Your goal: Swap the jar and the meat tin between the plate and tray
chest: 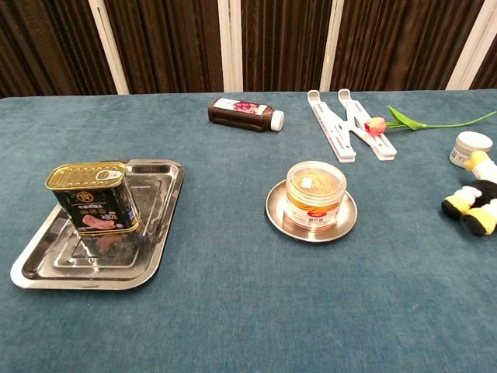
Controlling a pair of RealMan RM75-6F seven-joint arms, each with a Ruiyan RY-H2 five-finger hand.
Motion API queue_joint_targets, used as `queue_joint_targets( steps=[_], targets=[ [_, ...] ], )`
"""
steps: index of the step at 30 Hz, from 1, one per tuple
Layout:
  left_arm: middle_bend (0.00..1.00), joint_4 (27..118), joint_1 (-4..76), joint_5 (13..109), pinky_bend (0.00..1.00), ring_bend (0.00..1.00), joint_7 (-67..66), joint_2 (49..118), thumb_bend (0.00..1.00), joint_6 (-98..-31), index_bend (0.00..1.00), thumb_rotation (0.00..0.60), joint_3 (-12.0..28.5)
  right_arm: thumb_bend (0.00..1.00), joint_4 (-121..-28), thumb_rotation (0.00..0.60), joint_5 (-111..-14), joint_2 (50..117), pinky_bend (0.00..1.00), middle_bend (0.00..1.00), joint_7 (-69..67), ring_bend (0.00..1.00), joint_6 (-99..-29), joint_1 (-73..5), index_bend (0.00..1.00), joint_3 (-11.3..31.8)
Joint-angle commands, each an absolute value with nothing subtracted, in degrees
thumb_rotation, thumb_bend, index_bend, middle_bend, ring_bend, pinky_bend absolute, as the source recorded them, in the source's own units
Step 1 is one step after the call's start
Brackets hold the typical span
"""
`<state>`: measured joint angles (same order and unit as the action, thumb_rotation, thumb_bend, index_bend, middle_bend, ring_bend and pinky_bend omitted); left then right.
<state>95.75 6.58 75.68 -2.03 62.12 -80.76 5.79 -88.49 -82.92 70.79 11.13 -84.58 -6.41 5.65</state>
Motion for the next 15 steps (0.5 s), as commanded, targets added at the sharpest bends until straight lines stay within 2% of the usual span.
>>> queue_joint_targets(
  steps=[1,15],
  targets=[
    [0.0,96.07,6.54,75.89,0.11,0.0,-2.14,62.02,0.09,-80.69,0.17,0.6,5.58,0.0,-88.76,0.6,-82.88,70.57,0.0,0.0,11.13,0.0,-84.62,-6.3,0.0,5.57],
    [0.0,96.32,6.16,76.44,0.11,0.0,-1.7,61.88,0.09,-81.57,0.17,0.6,5.59,0.0,-91.75,0.6,-84.14,68.67,0.0,0.0,6.9,0.0,-80.48,-7.16,0.0,3.44]
  ],
)
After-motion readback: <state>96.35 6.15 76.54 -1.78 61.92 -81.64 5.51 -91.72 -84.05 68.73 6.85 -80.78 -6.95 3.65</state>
